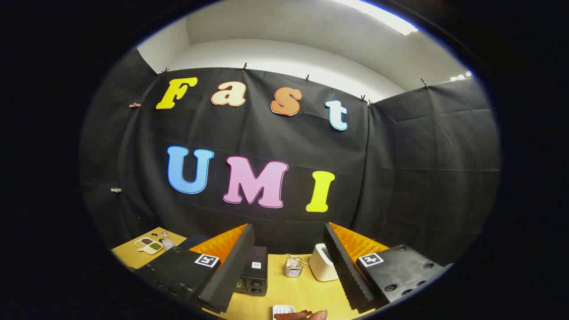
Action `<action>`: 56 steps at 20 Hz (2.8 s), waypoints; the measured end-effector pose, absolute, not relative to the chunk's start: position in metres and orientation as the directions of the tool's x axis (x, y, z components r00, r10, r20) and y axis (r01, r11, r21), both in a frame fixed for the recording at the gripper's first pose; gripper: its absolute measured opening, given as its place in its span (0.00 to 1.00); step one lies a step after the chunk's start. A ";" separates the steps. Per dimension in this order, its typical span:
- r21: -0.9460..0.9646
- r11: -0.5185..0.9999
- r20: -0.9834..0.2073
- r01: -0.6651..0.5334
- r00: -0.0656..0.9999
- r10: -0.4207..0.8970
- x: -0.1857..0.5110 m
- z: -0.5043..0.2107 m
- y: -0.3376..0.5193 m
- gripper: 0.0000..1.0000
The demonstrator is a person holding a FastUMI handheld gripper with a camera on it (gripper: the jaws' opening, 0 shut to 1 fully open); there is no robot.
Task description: Open the toaster oven, put the food inside, and close the toaster oven door.
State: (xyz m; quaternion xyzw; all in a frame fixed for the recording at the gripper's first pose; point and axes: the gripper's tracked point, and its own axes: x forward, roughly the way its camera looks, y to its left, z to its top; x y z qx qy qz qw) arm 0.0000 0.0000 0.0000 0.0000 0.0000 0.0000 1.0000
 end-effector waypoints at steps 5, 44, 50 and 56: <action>0.010 1.000 0.008 0.000 1.000 0.000 -0.004 0.001 0.004 0.97; 0.143 0.978 -0.353 -0.155 0.915 0.196 0.081 -0.258 0.249 0.98; 0.108 0.990 -0.445 -0.089 0.887 0.128 0.090 -0.295 0.253 0.98; 0.114 0.990 -0.424 -0.077 0.898 0.119 0.085 -0.296 0.252 0.99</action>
